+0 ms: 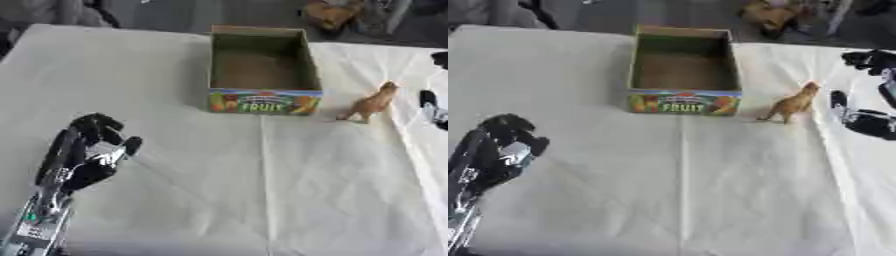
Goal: Pick up objects on the table and place them in the box.
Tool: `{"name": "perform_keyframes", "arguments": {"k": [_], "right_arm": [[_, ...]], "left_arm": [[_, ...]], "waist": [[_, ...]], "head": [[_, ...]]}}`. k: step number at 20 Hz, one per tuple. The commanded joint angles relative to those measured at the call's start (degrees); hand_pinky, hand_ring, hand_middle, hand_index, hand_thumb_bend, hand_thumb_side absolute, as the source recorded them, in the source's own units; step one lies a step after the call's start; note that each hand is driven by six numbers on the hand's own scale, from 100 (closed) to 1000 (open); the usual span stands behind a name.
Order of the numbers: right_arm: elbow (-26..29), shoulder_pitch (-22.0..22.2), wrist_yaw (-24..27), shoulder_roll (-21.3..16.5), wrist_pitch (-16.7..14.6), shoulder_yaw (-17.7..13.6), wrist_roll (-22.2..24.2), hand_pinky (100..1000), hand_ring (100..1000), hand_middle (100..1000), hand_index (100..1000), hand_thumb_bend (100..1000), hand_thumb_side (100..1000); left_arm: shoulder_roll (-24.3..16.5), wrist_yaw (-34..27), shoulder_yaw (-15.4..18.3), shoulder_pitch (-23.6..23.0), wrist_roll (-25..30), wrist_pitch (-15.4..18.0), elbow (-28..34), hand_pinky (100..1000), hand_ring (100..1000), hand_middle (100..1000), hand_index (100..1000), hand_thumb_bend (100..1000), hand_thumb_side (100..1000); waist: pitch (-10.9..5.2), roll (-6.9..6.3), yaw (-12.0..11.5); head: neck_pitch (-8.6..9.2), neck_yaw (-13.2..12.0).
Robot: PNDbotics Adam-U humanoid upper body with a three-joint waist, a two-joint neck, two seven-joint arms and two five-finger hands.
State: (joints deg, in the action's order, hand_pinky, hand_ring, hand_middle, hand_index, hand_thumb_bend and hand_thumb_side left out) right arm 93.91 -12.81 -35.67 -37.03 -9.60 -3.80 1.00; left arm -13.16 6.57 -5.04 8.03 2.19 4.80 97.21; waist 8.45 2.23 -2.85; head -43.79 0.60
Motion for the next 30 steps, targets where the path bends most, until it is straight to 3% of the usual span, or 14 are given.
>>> {"name": "perform_keyframes", "arguments": {"k": [1, 14, 22, 30], "right_arm": [[0.38, -0.5, -0.18, -1.28, -0.18, -0.46, 0.11, 754, 778, 746, 878, 168, 100], [-0.94, -1.78, -0.45, -2.56, -0.66, 0.84, 1.2, 757, 782, 752, 880, 194, 100], [-8.94, -6.0, -0.54, -5.4, -1.94, 3.89, 3.32, 759, 786, 764, 881, 225, 100], [-17.88, -9.81, -4.43, -5.82, -3.88, 6.66, 4.56, 764, 793, 795, 884, 280, 100]], "left_arm": [[-0.92, 0.12, 0.23, 0.34, 0.06, 0.06, 0.73, 554, 501, 540, 583, 617, 374], [-0.97, 0.2, 0.12, 0.4, 0.19, 0.09, 0.72, 555, 502, 540, 584, 620, 373], [-1.02, 0.23, -0.02, 0.4, 0.35, 0.11, 0.68, 554, 503, 540, 584, 620, 374], [-1.0, 0.18, -0.16, 0.45, 0.53, 0.13, 0.67, 554, 503, 541, 584, 620, 373]], "waist": [[-0.61, 0.01, 0.03], [-0.74, 0.11, -0.22], [-0.94, 0.19, -0.81], [-1.22, 0.17, -0.9]], "head": [[-0.33, 0.07], [-0.33, 0.14], [-0.33, 0.37], [-0.33, 0.54]]}}
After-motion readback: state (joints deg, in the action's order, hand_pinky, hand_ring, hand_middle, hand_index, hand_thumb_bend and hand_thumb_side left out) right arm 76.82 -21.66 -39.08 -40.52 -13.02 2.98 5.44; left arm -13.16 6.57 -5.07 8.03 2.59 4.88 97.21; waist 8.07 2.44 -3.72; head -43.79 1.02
